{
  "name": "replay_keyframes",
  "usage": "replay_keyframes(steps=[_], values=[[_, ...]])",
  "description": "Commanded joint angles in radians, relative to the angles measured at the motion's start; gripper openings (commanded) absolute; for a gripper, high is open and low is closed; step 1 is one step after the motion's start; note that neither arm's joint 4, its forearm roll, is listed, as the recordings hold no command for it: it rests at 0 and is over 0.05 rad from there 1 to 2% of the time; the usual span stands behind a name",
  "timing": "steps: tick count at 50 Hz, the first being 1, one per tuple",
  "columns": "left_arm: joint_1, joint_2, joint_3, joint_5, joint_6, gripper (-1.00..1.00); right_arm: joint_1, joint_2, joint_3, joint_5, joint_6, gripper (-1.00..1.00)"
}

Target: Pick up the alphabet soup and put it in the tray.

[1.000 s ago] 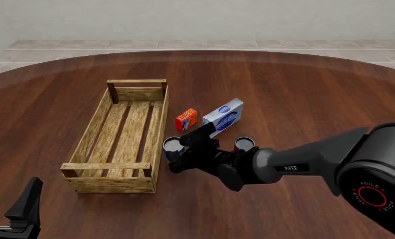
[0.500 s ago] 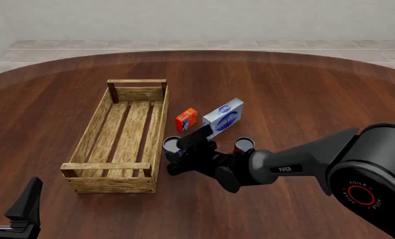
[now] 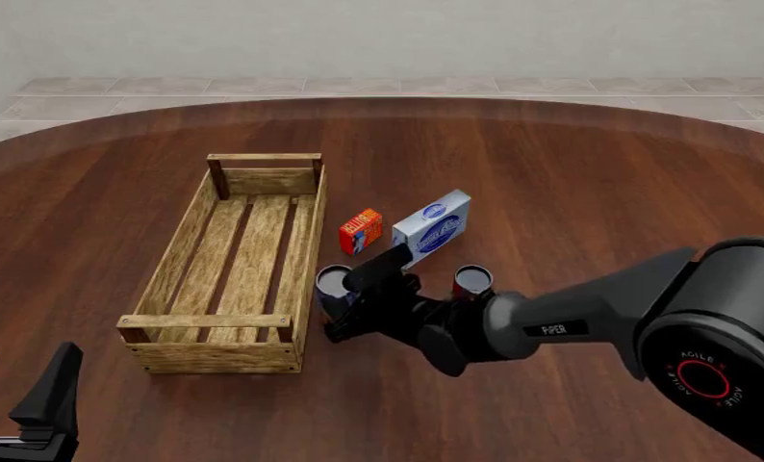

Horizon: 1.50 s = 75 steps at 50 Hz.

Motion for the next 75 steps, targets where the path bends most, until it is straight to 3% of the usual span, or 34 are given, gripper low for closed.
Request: replay_keyframes(steps=[1, 31, 75], values=[[0.000, 0.000, 0.000, 0.000, 0.000, 1.00, 0.004, -0.043, 0.032, -0.001, 0.021, -1.00], [0.000, 0.000, 0.000, 0.000, 0.000, 1.00, 0.001, -0.200, 0.089, 0.025, -0.014, -1.00], [0.000, 0.000, 0.000, 0.000, 0.000, 1.00, 0.054, -0.345, -0.071, 0.214, -0.042, -1.00]])
